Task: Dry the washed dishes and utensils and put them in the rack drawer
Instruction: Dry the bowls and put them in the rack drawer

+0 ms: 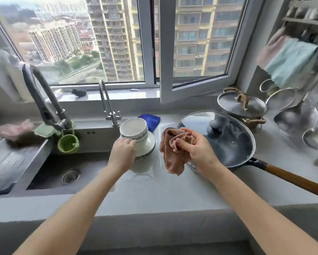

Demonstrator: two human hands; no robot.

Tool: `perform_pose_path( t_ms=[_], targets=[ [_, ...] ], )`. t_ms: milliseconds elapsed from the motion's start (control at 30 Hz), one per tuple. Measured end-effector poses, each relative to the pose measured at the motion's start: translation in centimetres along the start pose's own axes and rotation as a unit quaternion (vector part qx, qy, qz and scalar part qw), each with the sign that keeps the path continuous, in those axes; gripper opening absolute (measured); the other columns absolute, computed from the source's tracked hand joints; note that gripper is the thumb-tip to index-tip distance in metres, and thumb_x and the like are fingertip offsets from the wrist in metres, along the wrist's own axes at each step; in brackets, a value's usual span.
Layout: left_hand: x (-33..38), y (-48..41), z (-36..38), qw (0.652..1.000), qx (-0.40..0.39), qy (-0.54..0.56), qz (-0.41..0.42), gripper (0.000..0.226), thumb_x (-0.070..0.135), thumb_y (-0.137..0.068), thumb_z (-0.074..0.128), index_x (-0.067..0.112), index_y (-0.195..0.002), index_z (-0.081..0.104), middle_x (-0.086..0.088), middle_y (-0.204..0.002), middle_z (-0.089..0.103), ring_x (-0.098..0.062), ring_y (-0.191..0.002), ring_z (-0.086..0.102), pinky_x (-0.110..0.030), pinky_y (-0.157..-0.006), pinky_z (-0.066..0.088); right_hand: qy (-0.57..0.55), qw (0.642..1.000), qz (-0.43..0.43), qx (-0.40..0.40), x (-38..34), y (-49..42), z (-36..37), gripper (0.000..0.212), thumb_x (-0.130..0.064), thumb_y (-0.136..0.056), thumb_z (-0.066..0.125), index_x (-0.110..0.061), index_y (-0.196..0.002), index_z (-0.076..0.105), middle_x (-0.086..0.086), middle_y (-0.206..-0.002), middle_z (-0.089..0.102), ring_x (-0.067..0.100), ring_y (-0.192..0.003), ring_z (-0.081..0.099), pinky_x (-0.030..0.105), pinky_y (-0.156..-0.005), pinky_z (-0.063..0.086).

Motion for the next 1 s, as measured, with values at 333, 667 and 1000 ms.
perform_pose_path(
  t_ms=[333,667,1000],
  targets=[
    [-3.3,-9.6,6.8,0.978,-0.194,0.076,-0.015,0.020,0.027,-0.096,0.048,0.014,-0.104,0.061,0.001,-0.090,0.060,-0.024,-0.093,0.056,-0.030,-0.078,0.040,0.023,0.999,0.029,-0.040,0.4,-12.6,-1.2,0.036,-0.006,-0.080,0.072,-0.021,-0.110,0.059,0.008,-0.108,0.068,0.019,-0.100,0.065,0.028,-0.080,0.050],
    [-6.1,-11.4,5.0,0.953,-0.156,0.240,-0.097,0.023,0.021,-0.092,0.056,0.013,-0.070,0.056,0.000,-0.066,0.053,-0.020,-0.067,0.050,-0.031,-0.061,0.037,0.010,0.999,0.035,-0.013,0.4,-16.5,0.0,0.029,0.000,-0.084,0.065,-0.019,-0.105,0.061,0.004,-0.100,0.070,0.010,-0.089,0.066,0.026,-0.080,0.051],
    [-8.6,-14.0,2.0,0.806,-0.169,0.549,-0.142,0.016,0.013,-0.092,0.057,0.016,-0.080,0.068,0.006,-0.073,0.071,-0.011,-0.071,0.063,-0.023,-0.068,0.049,0.069,0.997,-0.038,-0.007,-0.8,-19.6,8.5,0.020,-0.029,-0.091,0.055,-0.026,-0.111,0.057,-0.001,-0.104,0.067,0.006,-0.089,0.064,0.021,-0.075,0.051]
  ],
)
Point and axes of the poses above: each hand's wrist, its own y-axis away from the middle knuckle, its own z-axis out of the palm, x = y × z, the point moved 6 cm from there along -y, towards the middle knuckle
